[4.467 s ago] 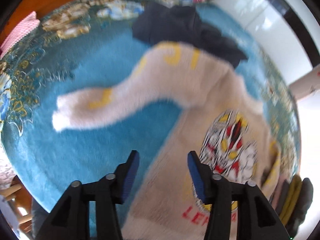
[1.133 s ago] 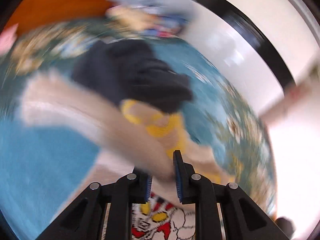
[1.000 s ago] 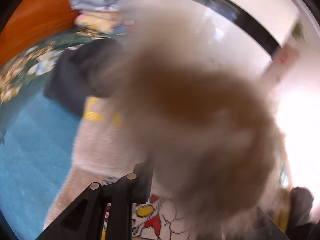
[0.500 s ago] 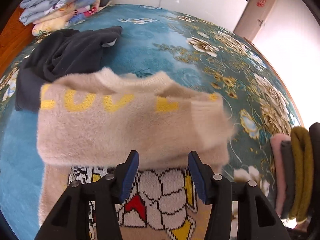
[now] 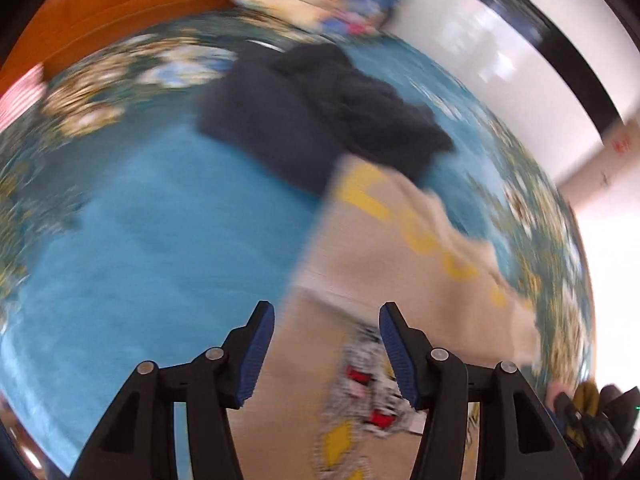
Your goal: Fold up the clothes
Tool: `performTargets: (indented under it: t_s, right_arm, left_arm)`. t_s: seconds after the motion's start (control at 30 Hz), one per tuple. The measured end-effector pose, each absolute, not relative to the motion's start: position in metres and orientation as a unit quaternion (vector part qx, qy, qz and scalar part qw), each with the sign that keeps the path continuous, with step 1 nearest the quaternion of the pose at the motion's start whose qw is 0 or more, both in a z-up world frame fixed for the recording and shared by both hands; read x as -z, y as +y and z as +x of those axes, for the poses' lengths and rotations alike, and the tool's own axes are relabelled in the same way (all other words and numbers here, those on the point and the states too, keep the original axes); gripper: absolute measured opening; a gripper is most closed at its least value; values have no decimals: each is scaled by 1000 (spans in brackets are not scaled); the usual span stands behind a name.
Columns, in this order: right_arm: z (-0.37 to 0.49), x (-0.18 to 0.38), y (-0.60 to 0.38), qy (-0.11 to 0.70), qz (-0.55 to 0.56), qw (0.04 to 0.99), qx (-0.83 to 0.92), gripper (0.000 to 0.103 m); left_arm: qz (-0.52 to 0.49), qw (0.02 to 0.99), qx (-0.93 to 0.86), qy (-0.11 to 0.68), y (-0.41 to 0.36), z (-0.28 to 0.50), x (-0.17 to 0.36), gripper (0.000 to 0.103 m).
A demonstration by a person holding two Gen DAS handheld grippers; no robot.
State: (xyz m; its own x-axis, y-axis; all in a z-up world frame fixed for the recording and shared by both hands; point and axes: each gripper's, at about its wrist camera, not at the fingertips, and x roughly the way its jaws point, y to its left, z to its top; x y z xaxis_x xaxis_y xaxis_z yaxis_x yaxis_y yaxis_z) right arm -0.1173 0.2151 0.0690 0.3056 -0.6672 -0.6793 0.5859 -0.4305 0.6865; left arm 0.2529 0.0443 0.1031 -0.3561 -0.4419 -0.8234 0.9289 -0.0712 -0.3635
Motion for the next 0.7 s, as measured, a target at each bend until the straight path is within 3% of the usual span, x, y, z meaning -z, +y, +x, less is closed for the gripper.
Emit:
performTargets:
  t_s: [0.1, 0.43, 0.47, 0.5, 0.7]
  right_arm:
    - [-131, -57, 187, -33, 610, 511, 604, 47]
    - [-137, -47, 136, -21, 607, 509, 610, 46]
    - [-134, -50, 133, -20, 600, 516, 611, 34]
    - [-131, -52, 130, -7, 596, 518, 613, 10]
    - [-126, -74, 135, 39, 543, 531, 649, 10]
  left_arm:
    - [222, 530, 669, 471, 48, 290, -108, 59]
    - [247, 538, 659, 465, 50, 304, -98, 63]
    - [249, 537, 658, 465, 50, 303, -97, 63]
    - [252, 536, 658, 465, 50, 302, -97, 63]
    - [274, 527, 649, 475, 48, 297, -89, 64]
